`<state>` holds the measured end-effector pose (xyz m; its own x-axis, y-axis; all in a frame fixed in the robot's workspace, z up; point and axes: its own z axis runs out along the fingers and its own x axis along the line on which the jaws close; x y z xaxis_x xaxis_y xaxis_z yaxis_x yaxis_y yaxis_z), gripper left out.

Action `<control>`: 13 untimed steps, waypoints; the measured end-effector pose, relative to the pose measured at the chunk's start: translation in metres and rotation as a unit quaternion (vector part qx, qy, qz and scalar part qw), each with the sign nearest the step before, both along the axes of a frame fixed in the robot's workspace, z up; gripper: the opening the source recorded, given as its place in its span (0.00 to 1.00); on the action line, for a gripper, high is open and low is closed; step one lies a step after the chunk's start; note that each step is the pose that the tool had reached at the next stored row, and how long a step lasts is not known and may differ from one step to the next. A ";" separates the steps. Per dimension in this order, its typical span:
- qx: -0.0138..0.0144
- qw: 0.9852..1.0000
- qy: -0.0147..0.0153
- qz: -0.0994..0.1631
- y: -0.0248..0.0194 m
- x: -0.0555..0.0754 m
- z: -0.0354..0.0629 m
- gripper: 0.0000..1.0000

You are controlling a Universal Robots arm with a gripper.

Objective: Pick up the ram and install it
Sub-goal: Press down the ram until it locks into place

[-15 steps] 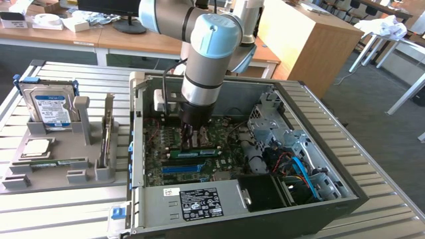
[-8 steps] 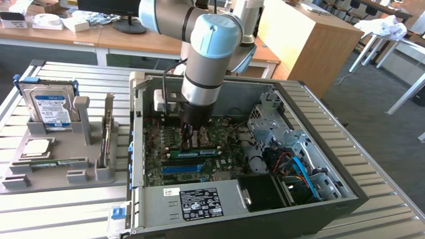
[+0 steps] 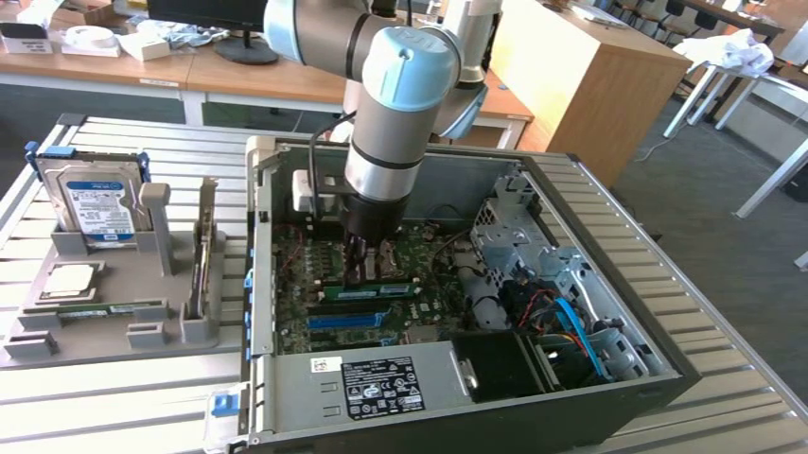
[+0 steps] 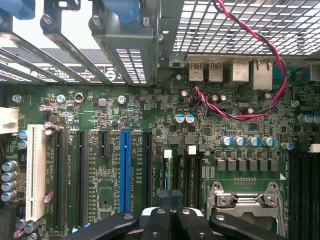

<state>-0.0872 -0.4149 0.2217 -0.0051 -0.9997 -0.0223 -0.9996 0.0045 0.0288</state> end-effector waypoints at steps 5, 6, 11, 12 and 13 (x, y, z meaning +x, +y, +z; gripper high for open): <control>0.000 1.000 0.000 0.000 0.0001 0.000 0.0050 0.10; -0.001 1.000 0.000 0.000 0.0000 0.000 0.0079 0.10; -0.002 1.000 0.000 0.000 0.0000 0.000 0.0222 0.10; -0.002 1.000 0.000 0.000 0.0000 0.000 0.0254 0.10; -0.002 1.000 0.000 0.000 0.0000 0.000 0.0285 0.10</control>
